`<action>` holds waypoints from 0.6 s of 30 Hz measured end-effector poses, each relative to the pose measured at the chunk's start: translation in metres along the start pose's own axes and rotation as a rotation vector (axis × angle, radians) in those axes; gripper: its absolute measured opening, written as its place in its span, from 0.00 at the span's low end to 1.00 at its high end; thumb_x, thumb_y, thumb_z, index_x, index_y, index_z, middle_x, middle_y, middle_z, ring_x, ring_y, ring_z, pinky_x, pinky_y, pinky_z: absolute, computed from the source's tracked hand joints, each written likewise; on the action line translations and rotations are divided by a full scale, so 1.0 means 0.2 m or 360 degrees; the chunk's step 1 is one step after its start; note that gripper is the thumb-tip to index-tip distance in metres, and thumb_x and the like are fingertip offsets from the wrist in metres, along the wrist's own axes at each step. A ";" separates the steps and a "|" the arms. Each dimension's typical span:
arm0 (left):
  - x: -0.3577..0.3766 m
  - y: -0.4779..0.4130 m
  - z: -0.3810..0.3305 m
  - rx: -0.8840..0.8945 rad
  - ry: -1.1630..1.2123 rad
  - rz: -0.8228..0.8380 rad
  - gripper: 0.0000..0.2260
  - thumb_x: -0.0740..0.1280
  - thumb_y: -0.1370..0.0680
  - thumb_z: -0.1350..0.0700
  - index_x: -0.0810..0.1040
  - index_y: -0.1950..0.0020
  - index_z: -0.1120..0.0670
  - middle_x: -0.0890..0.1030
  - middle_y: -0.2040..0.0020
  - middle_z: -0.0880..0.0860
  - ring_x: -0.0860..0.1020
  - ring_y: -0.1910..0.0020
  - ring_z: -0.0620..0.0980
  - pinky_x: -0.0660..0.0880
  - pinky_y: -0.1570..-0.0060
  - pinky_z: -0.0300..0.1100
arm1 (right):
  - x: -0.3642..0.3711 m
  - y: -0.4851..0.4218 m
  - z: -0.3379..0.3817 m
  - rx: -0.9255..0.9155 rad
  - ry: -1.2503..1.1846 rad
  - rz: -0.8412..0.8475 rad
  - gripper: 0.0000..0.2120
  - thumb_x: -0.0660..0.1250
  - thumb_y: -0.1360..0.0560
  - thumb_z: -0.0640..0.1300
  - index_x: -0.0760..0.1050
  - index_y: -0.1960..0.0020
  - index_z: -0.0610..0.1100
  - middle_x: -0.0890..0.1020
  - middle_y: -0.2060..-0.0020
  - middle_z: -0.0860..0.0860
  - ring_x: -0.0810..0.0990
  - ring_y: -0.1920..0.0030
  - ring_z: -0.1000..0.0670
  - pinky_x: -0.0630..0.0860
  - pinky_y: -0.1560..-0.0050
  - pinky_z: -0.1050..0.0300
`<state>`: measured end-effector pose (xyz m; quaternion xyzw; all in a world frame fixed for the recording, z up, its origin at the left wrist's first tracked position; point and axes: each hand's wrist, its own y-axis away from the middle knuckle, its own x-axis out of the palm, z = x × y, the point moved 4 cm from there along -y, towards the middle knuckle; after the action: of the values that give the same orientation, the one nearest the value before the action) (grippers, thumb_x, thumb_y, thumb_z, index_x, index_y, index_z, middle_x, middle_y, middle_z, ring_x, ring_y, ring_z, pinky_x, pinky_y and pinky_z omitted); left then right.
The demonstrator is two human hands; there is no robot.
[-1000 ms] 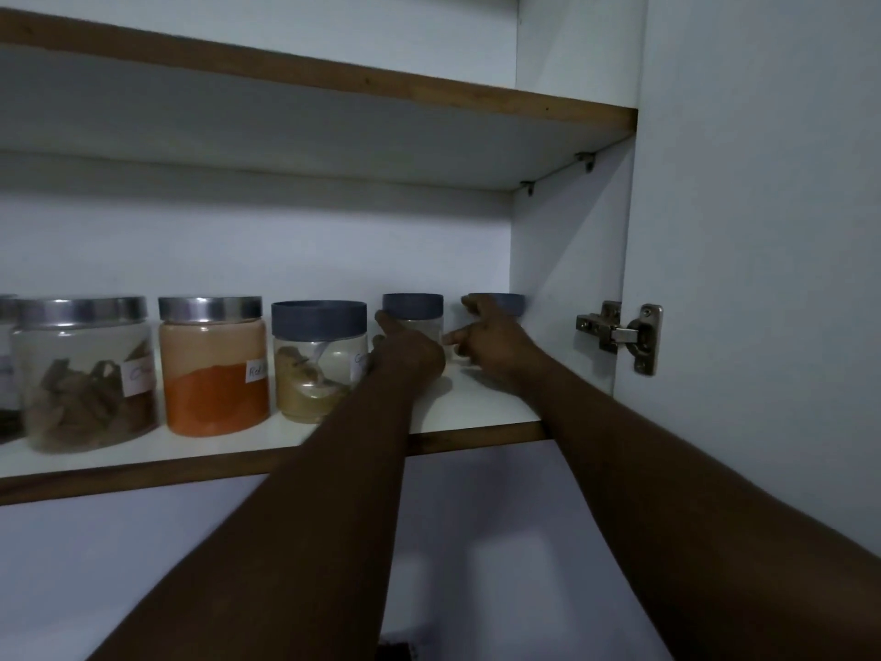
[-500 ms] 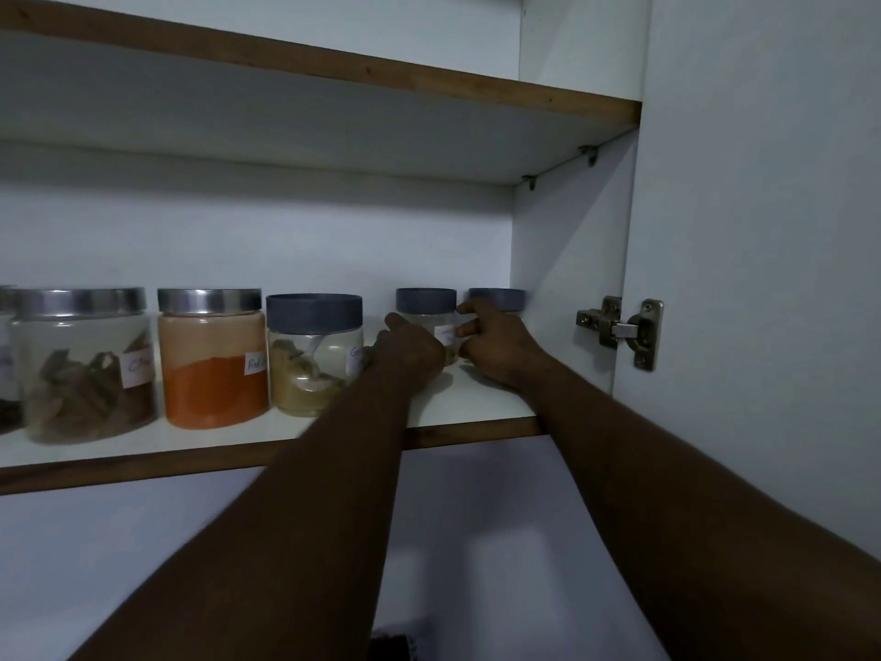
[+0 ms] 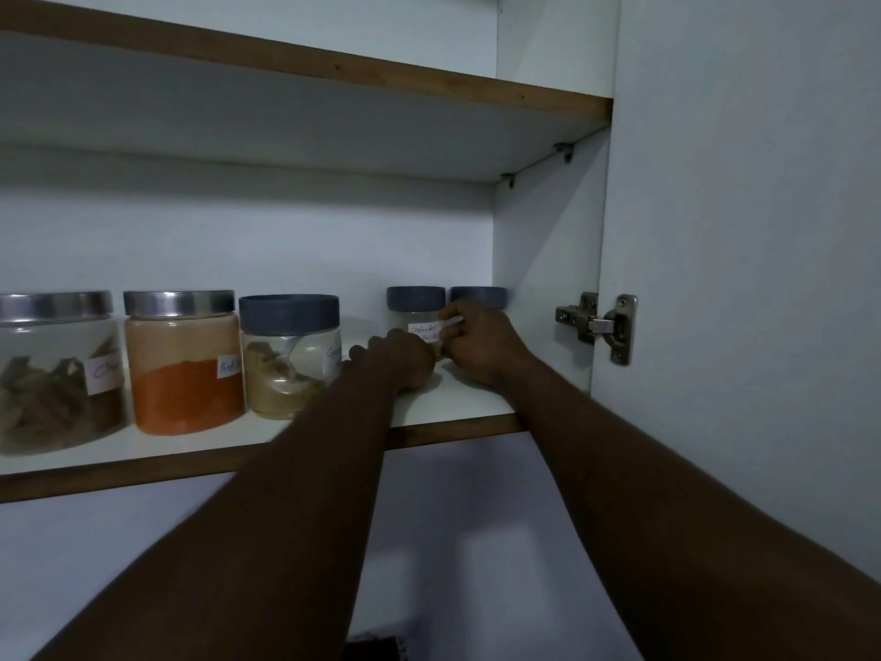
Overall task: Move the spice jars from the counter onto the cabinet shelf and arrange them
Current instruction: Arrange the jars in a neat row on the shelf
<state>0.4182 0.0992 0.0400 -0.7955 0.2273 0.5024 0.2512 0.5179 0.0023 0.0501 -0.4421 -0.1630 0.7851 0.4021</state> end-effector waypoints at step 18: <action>0.02 -0.03 -0.01 0.0071 0.0034 -0.0044 0.32 0.58 0.18 0.50 0.49 0.20 0.62 0.67 0.25 0.63 0.67 0.27 0.64 0.62 0.27 0.59 | -0.10 0.03 -0.02 0.0298 0.0418 -0.0339 0.04 0.66 0.27 0.44 0.78 0.54 0.45 0.79 0.60 0.49 0.80 0.56 0.45 0.72 0.59 0.57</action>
<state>0.4248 0.1030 0.0387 -0.7981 0.2301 0.4851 0.2735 0.5240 -0.0174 0.0545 -0.4815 -0.0812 0.6853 0.5403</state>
